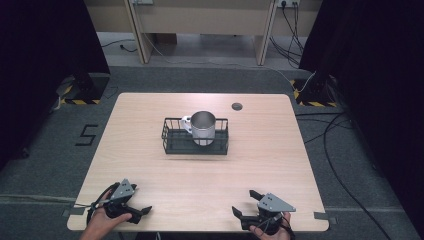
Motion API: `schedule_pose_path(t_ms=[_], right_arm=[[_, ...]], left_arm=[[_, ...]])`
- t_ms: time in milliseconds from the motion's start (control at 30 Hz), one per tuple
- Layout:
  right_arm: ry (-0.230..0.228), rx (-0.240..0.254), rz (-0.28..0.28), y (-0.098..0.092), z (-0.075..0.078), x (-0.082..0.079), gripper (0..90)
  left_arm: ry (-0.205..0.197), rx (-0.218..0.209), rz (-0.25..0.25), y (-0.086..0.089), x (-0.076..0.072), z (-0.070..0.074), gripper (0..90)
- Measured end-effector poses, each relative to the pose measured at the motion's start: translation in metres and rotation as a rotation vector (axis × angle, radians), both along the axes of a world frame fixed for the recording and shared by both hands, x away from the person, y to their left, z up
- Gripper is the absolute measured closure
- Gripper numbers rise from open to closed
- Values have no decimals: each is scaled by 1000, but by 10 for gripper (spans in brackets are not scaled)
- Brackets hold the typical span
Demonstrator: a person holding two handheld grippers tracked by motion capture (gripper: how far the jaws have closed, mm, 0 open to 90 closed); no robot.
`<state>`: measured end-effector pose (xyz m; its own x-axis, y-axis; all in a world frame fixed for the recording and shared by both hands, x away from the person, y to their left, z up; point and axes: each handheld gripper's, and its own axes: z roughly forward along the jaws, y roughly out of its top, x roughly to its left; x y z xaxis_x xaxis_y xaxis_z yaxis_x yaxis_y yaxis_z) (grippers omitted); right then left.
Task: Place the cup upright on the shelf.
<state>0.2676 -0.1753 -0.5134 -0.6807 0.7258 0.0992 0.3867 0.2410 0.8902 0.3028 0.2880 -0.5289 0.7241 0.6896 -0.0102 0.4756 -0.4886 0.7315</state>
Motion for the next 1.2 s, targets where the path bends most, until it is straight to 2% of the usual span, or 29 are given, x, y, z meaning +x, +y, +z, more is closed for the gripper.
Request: schedule_pose_path(t_ms=[300,633,900,967,1033,1067,1200], right_arm=[[10,0,-31,-7,-6,-5,154],[6,-45,-51,-8,-11,-12,154],[11,-87,-66,-8,-16,-16,153],[23,-110,-71,-7,-19,-16,152],[33,-159,-76,-5,-26,-16,132],[18,-148,-80,-4,-28,-17,115],[12,-143,-78,-4,-29,-18,114]], left_arm=[[0,0,0,0,0,0,0],[0,0,0,0,0,0,0],[0,0,0,0,0,0,0],[0,0,0,0,0,0,0],[0,0,0,0,0,0,0],[0,0,0,0,0,0,0],[0,0,0,0,0,0,0]])
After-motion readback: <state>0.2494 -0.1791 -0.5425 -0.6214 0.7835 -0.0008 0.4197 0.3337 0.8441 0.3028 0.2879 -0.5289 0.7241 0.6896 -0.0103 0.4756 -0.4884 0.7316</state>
